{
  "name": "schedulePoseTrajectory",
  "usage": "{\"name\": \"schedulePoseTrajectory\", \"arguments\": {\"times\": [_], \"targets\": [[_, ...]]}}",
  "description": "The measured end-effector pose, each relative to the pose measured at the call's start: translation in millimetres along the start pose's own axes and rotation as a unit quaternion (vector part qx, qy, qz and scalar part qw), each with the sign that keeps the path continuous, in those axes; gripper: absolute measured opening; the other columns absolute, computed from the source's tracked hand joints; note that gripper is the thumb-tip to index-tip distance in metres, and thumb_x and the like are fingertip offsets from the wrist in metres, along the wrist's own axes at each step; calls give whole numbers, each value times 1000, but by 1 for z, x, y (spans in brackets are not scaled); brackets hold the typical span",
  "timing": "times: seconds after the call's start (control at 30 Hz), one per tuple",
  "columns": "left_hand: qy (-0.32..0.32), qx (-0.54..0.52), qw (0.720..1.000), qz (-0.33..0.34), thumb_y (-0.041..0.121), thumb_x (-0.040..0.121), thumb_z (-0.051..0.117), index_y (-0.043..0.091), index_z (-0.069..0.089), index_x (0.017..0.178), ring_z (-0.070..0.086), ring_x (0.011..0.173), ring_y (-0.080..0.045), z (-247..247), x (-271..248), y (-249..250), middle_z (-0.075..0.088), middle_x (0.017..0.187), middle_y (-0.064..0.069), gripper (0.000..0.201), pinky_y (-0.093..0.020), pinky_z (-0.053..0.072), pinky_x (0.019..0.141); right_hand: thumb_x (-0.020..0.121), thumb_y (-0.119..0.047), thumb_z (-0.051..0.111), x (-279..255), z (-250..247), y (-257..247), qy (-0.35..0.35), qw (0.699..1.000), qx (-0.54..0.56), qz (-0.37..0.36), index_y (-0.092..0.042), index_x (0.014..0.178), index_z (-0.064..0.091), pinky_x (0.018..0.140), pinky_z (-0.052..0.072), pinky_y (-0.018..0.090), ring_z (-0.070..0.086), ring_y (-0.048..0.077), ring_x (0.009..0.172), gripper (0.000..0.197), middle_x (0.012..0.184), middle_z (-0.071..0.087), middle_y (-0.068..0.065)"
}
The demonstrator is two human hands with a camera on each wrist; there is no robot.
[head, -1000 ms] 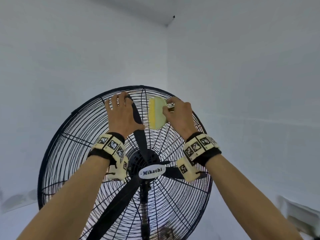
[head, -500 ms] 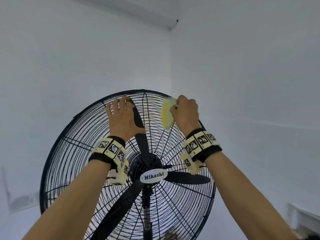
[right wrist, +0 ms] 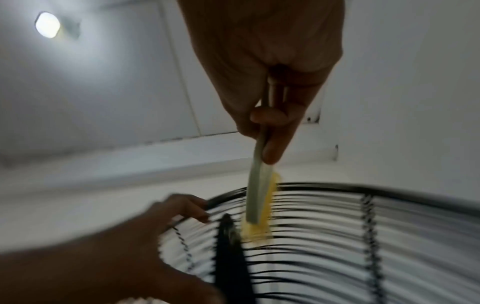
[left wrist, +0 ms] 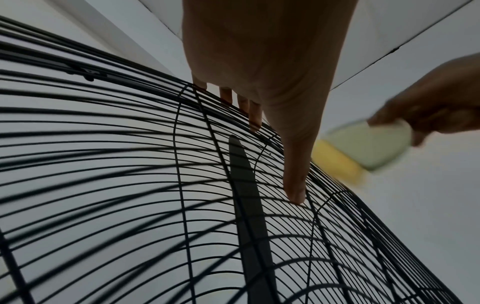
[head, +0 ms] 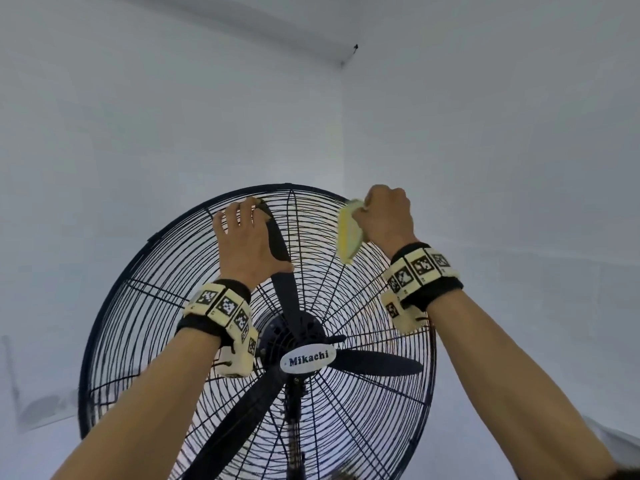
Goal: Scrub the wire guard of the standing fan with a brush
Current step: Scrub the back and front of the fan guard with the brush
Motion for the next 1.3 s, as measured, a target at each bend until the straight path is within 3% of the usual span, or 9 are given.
{"name": "schedulePoseTrajectory", "arguments": {"times": [0.2,0.4,0.6,0.83,0.97,1.07,1.13,1.2,1.3], "targets": [[11,-18,1000,6,75,48,89,18,50,139,22,149,-35,0,-2,0,30,160,-5,114,-58,14,123,86,-27,72,1,8,-40,11,988,142,-56,-20,95,66,83,58,36,67,26,93,13,93,71,10],[-1,-7,1000,9,77,53,86,18,48,142,20,150,-34,-2,-3,-2,27,161,-4,113,-57,14,123,97,2,50,7,9,-38,-2,991,-108,-78,2,117,55,75,36,32,56,34,111,21,120,58,20],[5,11,1000,10,79,53,84,19,49,140,21,150,-33,-3,-3,2,27,161,-4,112,-56,15,123,93,-21,66,5,10,-45,10,990,91,-111,-10,106,63,80,54,46,51,28,104,18,98,64,14],[-45,68,996,45,78,65,79,14,36,151,23,150,-36,-12,2,4,24,164,-10,115,-59,21,122,97,1,47,8,8,-20,-7,990,-100,-95,3,117,52,73,31,32,52,36,111,21,117,55,21],[43,-14,997,68,57,83,74,12,49,136,45,130,-35,-22,15,2,52,140,-11,74,-54,41,106,95,-19,63,14,12,-40,-2,993,-4,-120,-9,117,66,80,37,32,52,32,114,25,114,64,14],[102,-40,991,78,49,84,72,14,57,129,46,126,-35,-28,39,-2,54,136,-10,59,-51,40,99,87,-30,72,19,23,-61,30,986,68,-148,-17,82,74,79,43,34,61,29,89,14,80,71,1],[42,-33,996,72,61,84,69,20,53,139,38,138,-34,-25,59,-7,48,148,-8,71,-52,34,108,86,-34,72,21,31,-68,51,983,123,-130,-11,70,69,73,36,33,60,30,75,28,65,66,1],[-39,-27,997,58,84,79,58,27,42,151,34,143,-35,-16,72,-14,41,156,-7,92,-54,28,114,91,-36,70,25,36,-67,64,978,162,-115,-11,81,75,75,31,30,65,26,77,26,76,73,2],[-61,-2,997,51,107,57,33,33,35,155,41,137,-36,-2,75,-20,42,154,-7,122,-55,33,111,97,-32,66,34,41,-53,65,974,196,-89,-9,97,67,89,46,32,68,24,87,23,90,74,2]]}}
Point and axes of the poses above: each hand's wrist, its own x-axis towards the middle knuckle, its own z-axis out of the palm, y = z × x, the point moved 1 cm from there along x, towards the middle knuckle
